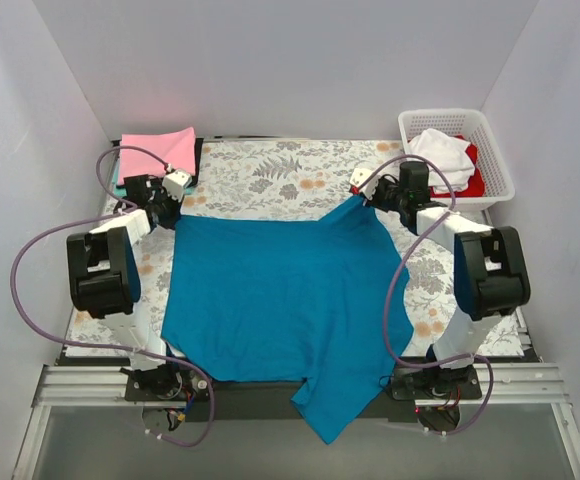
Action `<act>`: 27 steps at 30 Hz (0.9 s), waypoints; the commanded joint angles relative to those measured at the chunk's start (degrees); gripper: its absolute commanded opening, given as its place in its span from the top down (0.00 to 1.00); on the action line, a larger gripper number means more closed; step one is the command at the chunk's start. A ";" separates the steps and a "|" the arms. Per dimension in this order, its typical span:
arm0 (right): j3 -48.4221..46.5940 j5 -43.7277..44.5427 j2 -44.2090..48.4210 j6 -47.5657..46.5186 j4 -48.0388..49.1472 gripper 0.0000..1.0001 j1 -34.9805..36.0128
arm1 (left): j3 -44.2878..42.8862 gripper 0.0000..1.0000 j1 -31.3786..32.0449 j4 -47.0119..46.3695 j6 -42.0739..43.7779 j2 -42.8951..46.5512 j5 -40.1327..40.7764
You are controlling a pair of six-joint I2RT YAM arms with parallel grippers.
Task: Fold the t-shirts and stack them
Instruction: Flatten the tshirt out, then fold the tshirt
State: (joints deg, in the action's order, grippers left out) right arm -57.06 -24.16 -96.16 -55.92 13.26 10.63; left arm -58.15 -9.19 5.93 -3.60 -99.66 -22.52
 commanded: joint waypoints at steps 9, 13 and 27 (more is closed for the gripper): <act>-16.59 3.51 -12.90 -4.37 6.17 0.99 0.09 | -16.72 1.00 0.14 -1.72 0.17 -12.40 0.64; -17.56 5.35 -13.44 -4.72 6.08 0.99 0.44 | -18.75 1.00 0.23 -0.58 1.22 -13.90 1.17; -5.00 6.23 2.46 -4.11 2.40 0.99 1.67 | -13.14 1.00 0.14 1.98 11.93 -5.03 -7.88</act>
State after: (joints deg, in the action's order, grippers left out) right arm -62.74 -18.13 -98.32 -59.83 15.97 12.01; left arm -72.82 -9.13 7.05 3.51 -111.15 -27.09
